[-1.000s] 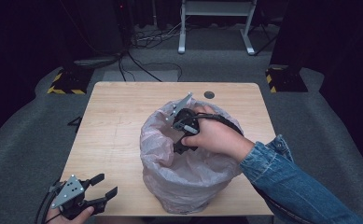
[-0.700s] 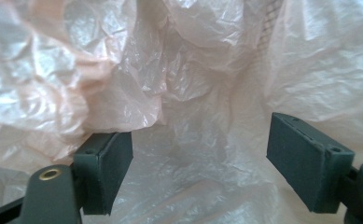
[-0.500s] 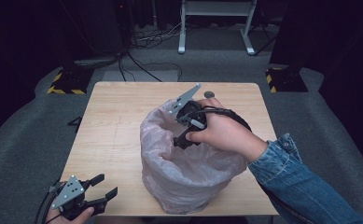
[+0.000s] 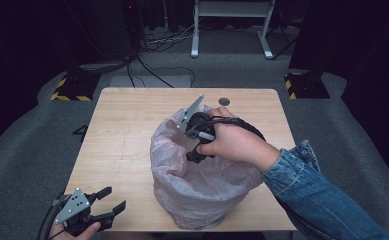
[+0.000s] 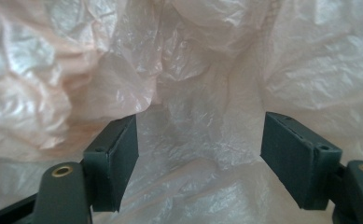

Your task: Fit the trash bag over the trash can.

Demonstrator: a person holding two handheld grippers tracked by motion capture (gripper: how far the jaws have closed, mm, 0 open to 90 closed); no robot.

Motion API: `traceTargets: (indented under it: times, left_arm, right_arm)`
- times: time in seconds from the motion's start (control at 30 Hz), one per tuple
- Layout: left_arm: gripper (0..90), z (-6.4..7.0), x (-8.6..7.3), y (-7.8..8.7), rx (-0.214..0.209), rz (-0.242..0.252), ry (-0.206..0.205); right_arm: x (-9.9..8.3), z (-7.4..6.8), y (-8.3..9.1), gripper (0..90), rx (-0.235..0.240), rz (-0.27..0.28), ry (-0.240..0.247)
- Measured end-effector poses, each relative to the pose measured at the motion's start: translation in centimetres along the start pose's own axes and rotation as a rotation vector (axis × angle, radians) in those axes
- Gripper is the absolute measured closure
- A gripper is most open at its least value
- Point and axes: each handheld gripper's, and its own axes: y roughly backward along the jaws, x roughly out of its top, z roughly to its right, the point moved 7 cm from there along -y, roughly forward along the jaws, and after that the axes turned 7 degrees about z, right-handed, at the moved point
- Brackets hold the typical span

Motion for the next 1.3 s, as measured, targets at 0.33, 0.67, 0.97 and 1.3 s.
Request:
traceTargets:
  times: [0.33,0.67,0.97,1.3]
  left_arm:
    - [29.3,-0.2,-0.2,0.1,0.001,0.000,0.005]
    - [29.3,-0.2,-0.1,-0.1,-0.003,-0.001,0.004]
    - [29.3,-0.1,-0.1,-0.5,-0.008,-0.006,0.003]
    - [29.3,-0.1,0.0,-0.9,-0.018,-0.006,0.002]
  right_arm:
    - [3.0,-3.5,-1.9,28.6,0.040,0.000,0.075]
    - [2.4,-2.8,-1.5,27.6,0.029,0.016,0.056]
    - [0.2,-0.1,0.1,27.4,-0.001,0.000,-0.015]
    - [1.9,-0.2,2.7,28.6,-0.037,0.105,-0.014]
